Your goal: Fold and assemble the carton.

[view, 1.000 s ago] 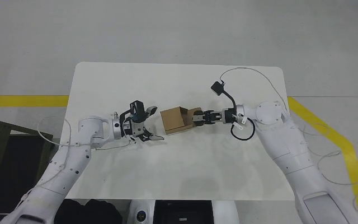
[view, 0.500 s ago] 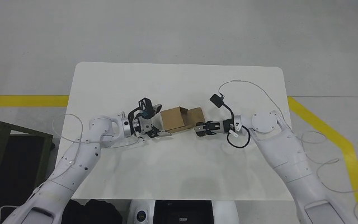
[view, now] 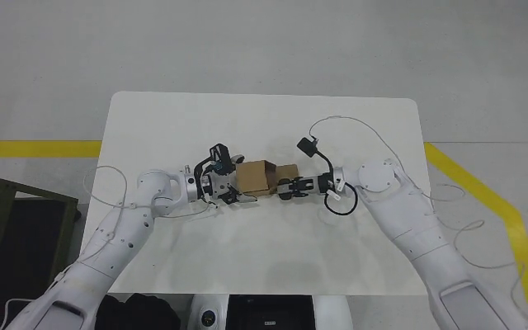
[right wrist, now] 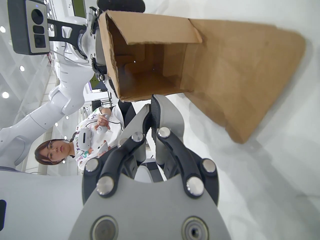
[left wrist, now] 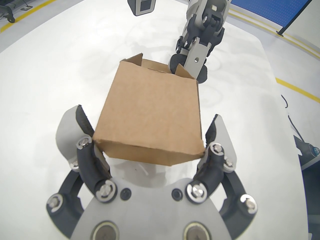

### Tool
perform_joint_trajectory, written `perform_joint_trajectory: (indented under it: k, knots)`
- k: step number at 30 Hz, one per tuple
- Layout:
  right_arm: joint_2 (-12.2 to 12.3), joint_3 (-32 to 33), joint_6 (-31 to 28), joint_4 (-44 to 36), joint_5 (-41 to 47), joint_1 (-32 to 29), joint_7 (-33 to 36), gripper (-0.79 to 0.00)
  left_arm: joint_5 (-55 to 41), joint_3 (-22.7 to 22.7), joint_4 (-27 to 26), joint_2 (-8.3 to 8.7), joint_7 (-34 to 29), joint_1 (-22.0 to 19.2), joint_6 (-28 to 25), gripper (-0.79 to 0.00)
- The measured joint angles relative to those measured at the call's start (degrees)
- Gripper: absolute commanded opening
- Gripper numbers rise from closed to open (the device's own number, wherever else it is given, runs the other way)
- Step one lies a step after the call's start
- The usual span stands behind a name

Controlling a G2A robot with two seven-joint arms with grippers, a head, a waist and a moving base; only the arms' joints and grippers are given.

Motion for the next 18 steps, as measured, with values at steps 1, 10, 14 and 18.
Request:
perform_joint_trajectory:
  k: [1, 10, 14, 18]
  knots:
    - [-0.24, -0.53, -0.29, 0.44, 0.17, 0.42, -0.05, -0.785, -0.12, 0.05, 0.15, -0.06, -0.08, -0.08, -0.1, 0.0]
    - [-2.28, -4.41, -2.64, 4.11, 1.87, 3.21, -1.25, -0.785, 0.1, 0.09, 0.85, -0.38, -0.39, -0.63, -1.56, 0.0]
    - [-3.15, -5.85, -3.53, 5.09, 2.36, 4.06, -2.1, -0.785, 0.15, 0.24, 0.76, -0.5, -0.64, -0.53, -2.32, 0.0]
    - [-3.9, -7.0, -4.49, 6.01, 2.36, 4.69, -3.4, -0.785, 0.16, 0.27, 0.69, -0.62, -0.8, -0.5, -2.65, 0.0]
